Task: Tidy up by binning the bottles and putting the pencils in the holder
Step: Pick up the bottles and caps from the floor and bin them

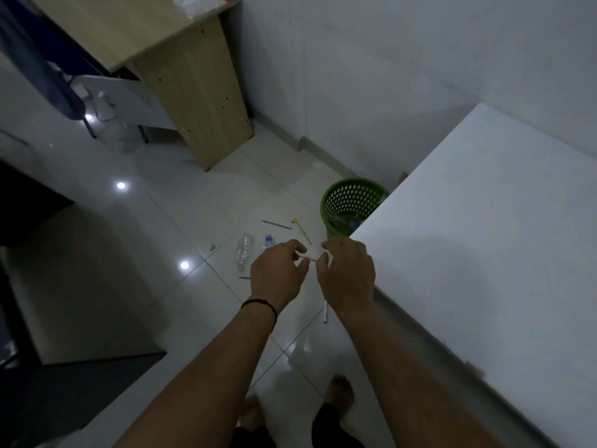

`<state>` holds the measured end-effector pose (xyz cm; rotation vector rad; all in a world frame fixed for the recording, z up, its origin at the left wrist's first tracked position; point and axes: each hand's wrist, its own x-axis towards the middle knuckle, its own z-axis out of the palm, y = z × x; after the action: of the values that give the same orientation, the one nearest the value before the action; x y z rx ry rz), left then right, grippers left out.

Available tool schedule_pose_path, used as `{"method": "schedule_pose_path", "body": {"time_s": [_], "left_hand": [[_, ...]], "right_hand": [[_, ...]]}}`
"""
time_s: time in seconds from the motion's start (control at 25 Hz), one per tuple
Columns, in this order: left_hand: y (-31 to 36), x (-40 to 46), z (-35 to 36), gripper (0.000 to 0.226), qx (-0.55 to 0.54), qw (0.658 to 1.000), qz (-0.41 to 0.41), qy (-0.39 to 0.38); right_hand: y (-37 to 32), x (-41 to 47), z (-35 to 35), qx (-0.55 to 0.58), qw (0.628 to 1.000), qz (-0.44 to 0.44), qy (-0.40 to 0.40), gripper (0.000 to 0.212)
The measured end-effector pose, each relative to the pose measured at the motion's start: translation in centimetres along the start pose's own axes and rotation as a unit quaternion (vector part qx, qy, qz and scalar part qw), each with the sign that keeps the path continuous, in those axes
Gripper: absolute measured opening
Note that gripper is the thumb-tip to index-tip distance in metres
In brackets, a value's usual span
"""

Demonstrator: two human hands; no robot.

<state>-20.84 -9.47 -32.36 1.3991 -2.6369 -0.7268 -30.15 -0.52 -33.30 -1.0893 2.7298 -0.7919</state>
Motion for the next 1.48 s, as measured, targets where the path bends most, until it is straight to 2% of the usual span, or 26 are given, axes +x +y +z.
{"method": "schedule_pose_path", "body": {"time_s": [0.24, 0.4, 0.56, 0.76, 1.0, 1.12, 1.24, 1.32, 1.4, 1.48], "left_hand": [[-9.5, -1.8, 0.9, 0.026, -0.01, 0.999, -0.03, -0.016], [-16.4, -0.9, 3.1, 0.028, 0.006, 0.998, -0.016, -0.053], [-22.1, 1.7, 7.9, 0.028, 0.025, 0.997, -0.014, -0.07], [-28.2, 6.8, 20.1, 0.031, 0.04, 0.995, -0.008, -0.087], [-34.1, 15.3, 37.8, 0.033, 0.074, 0.994, 0.026, -0.08], [-35.6, 18.8, 45.7, 0.041, 0.091, 0.991, 0.034, -0.093], [-36.4, 21.4, 52.8, 0.054, 0.138, 0.982, 0.064, -0.113], [-37.4, 22.4, 55.9, 0.056, 0.176, 0.975, 0.075, -0.113], [-37.9, 23.2, 57.4, 0.047, 0.179, 0.976, 0.077, -0.097], [-37.7, 24.2, 56.8, 0.046, 0.119, 0.985, 0.086, -0.086]], "right_hand": [[-3.5, -4.2, 6.4, -0.022, 0.999, -0.033, -0.001, 0.022], [-5.2, -5.7, 13.0, -0.038, 0.999, -0.004, -0.025, 0.023], [-3.8, -6.1, 20.7, -0.043, 0.998, 0.017, -0.041, 0.026], [2.6, -4.1, 33.5, -0.05, 0.997, 0.036, -0.054, 0.028], [12.6, 0.3, 49.6, -0.073, 0.995, -0.011, -0.068, 0.029], [17.4, 2.3, 55.7, -0.067, 0.995, -0.043, -0.059, 0.027], [22.4, 3.8, 60.2, -0.091, 0.989, -0.108, -0.048, 0.027], [24.7, 4.9, 61.7, -0.104, 0.986, -0.119, -0.055, 0.031], [26.1, 5.9, 62.0, -0.096, 0.987, -0.094, -0.091, 0.04], [26.4, 7.1, 61.4, -0.098, 0.978, -0.1, -0.152, 0.059]]}}
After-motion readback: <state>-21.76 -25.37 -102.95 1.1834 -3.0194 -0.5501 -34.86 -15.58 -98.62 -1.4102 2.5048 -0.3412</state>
